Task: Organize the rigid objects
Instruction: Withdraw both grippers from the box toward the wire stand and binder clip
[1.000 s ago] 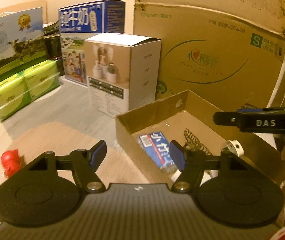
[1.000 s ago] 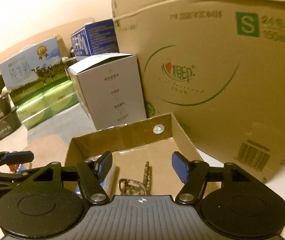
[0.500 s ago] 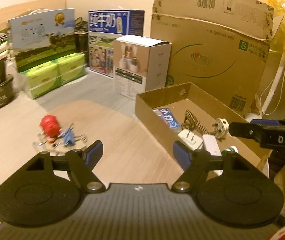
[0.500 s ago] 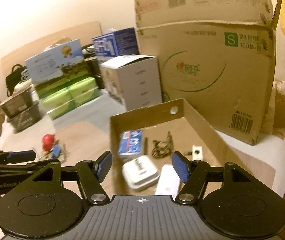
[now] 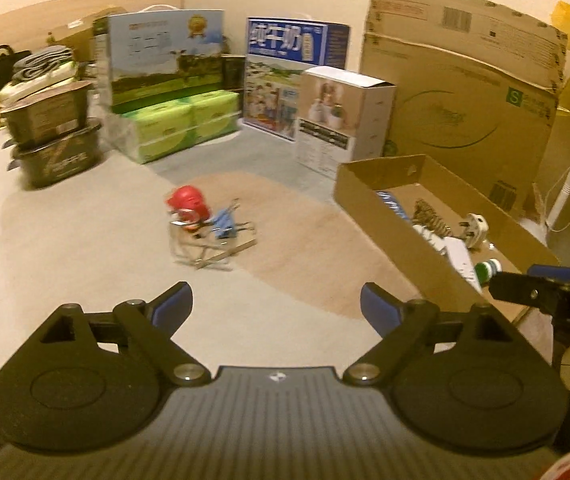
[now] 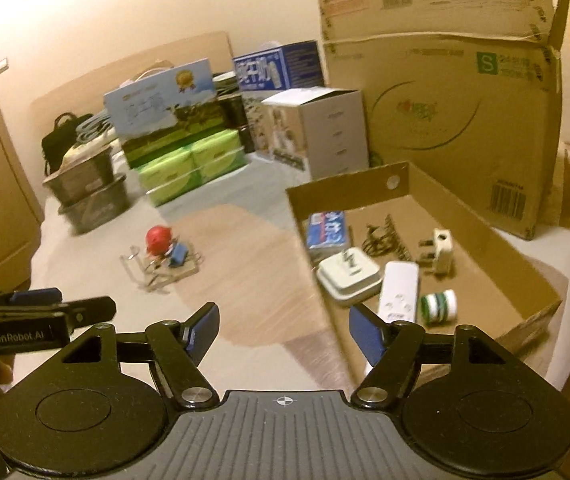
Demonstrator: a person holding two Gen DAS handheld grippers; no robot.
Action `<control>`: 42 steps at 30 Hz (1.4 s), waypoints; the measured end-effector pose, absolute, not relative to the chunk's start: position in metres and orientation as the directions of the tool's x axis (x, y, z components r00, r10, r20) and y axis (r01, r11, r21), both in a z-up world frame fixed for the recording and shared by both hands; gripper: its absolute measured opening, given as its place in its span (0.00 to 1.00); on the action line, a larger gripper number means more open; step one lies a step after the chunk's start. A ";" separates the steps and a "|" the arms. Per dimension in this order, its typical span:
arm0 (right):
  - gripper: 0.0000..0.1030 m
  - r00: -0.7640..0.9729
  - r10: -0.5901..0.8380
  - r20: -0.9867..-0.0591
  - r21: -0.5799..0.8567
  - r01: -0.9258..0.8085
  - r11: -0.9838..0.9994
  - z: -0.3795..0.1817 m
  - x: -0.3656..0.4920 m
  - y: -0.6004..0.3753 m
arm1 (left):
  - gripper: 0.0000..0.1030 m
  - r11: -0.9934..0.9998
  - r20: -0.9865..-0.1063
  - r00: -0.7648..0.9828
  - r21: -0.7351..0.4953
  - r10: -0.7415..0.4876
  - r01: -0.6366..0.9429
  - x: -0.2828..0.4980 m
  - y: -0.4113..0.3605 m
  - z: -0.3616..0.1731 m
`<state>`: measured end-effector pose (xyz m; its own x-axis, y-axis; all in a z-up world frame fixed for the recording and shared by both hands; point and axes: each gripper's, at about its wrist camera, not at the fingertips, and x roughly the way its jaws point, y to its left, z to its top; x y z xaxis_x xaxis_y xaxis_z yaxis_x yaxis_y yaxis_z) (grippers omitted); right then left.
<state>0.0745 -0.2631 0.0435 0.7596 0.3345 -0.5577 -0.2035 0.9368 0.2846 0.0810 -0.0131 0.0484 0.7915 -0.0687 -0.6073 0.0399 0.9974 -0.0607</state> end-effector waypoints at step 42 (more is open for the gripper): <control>0.71 0.702 0.399 -0.590 0.262 -0.301 0.917 0.021 0.114 -0.195 | 0.88 0.999 -0.649 0.761 -0.039 -0.009 -0.021 0.106 0.057 0.013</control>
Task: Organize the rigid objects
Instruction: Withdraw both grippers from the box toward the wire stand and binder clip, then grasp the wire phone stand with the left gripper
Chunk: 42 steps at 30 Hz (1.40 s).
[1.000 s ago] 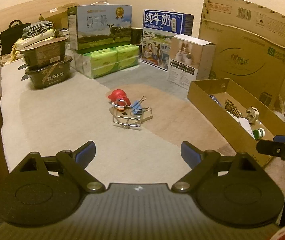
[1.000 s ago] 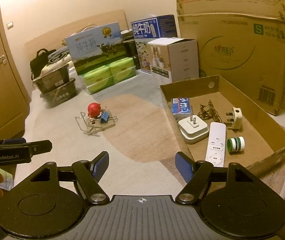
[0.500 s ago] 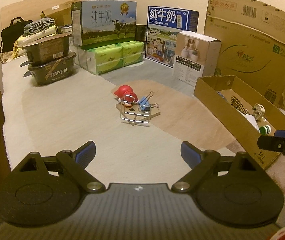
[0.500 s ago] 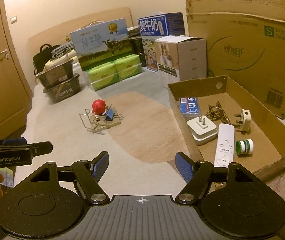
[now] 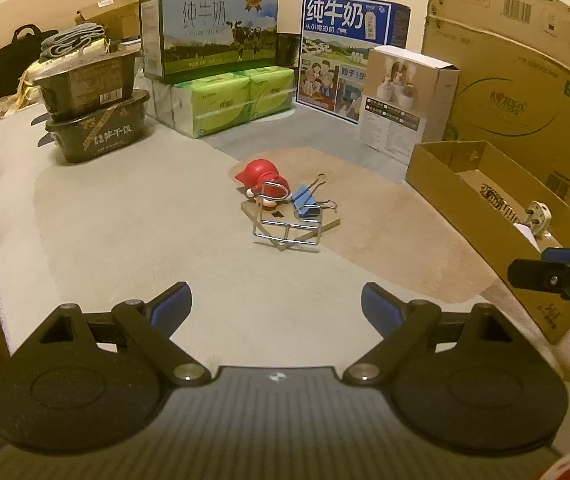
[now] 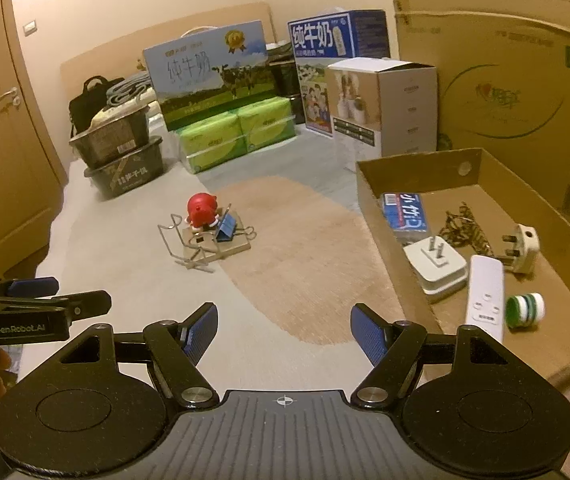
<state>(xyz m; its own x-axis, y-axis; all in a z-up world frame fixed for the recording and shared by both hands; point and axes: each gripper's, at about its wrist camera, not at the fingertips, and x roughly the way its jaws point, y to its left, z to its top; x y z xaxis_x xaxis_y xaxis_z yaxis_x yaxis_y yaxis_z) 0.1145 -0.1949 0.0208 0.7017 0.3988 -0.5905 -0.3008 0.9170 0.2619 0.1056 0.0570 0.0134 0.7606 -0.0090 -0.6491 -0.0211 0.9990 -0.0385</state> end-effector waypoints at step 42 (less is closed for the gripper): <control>0.71 0.639 0.418 -0.645 0.211 -0.377 0.902 -0.054 0.236 -0.152 | 0.63 0.979 -0.617 0.774 0.030 -0.140 0.200 0.249 0.054 -0.062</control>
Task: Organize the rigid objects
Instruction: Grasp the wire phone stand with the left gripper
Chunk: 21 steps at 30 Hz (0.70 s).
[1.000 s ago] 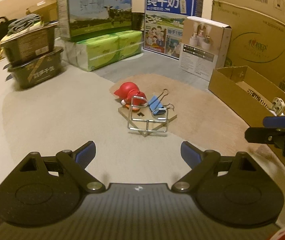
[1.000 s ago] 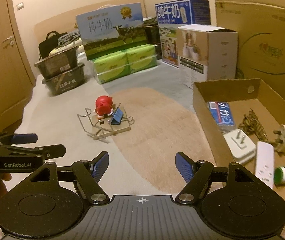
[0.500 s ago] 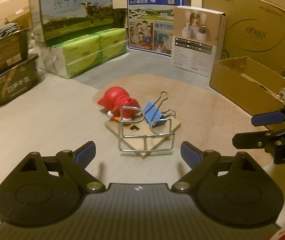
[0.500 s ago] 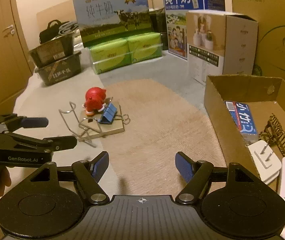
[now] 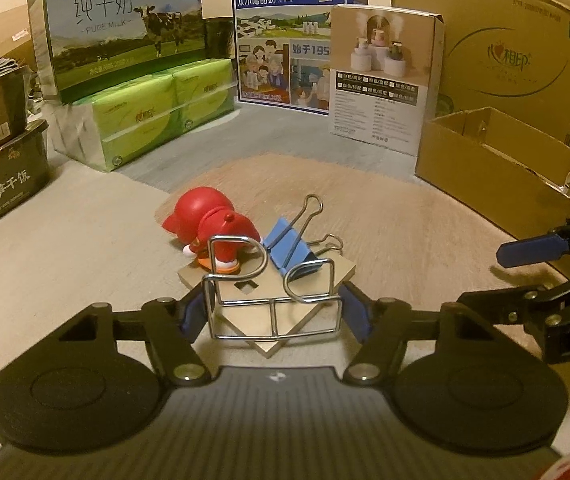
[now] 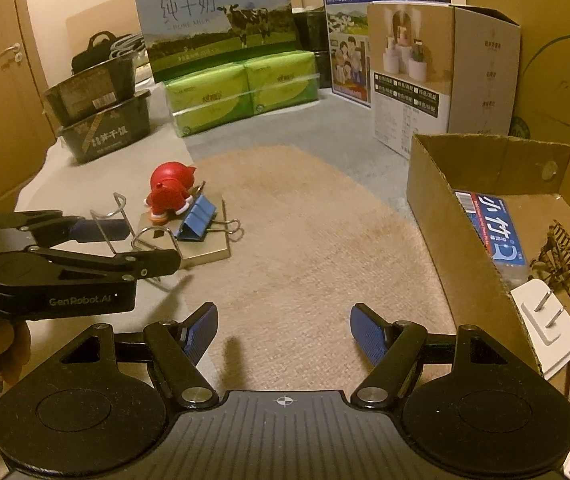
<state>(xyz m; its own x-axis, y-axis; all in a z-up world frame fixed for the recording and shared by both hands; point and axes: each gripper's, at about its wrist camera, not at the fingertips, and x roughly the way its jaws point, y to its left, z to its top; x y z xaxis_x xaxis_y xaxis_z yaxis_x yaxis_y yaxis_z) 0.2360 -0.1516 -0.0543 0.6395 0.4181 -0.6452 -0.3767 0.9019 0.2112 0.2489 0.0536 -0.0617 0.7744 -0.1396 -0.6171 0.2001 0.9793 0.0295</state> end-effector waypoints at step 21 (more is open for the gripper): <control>0.68 0.655 0.513 -0.555 -0.010 -0.622 0.783 -0.054 0.267 -0.070 | 0.63 0.998 -0.595 0.802 0.008 -0.050 0.068 0.226 0.122 -0.043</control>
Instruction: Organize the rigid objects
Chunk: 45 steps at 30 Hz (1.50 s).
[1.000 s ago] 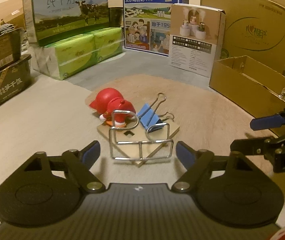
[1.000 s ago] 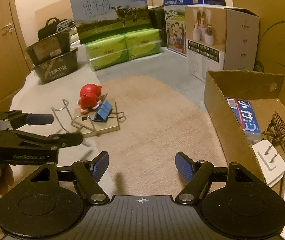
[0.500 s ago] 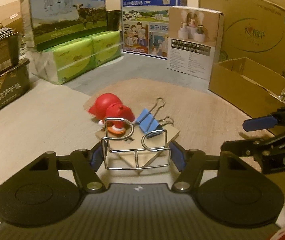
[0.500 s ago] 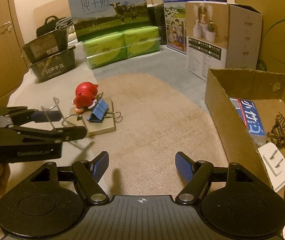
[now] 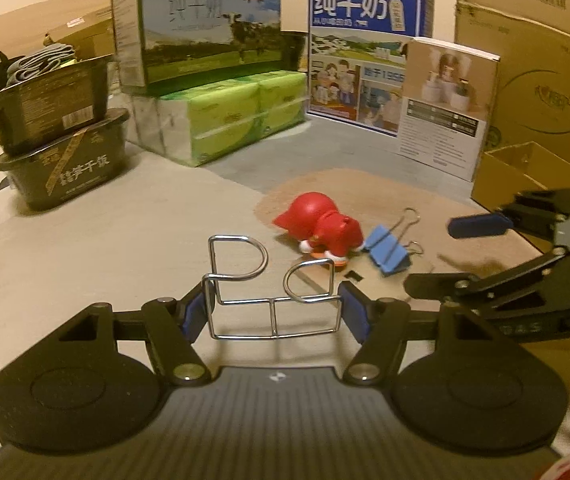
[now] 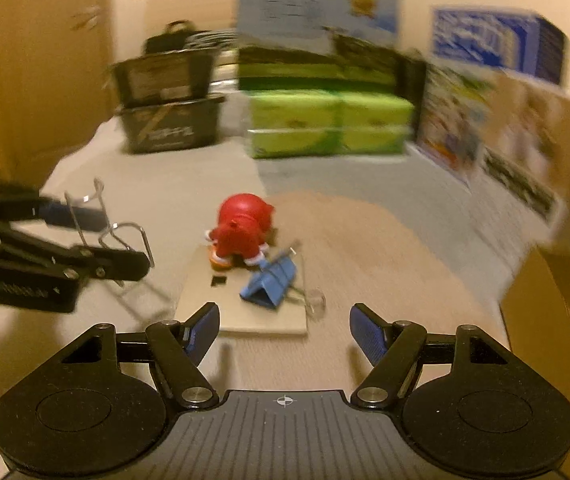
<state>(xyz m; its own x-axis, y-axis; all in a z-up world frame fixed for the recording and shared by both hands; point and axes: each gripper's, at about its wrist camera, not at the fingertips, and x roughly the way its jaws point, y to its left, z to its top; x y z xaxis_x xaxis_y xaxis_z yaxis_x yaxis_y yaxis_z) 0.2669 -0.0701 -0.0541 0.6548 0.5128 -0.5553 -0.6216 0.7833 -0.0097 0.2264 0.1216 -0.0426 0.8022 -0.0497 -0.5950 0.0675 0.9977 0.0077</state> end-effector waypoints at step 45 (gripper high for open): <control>0.45 0.656 0.476 -0.586 -0.024 -0.602 0.798 -0.067 0.184 -0.125 | 0.63 0.991 -0.656 0.743 -0.115 -0.131 0.073 0.156 0.081 -0.055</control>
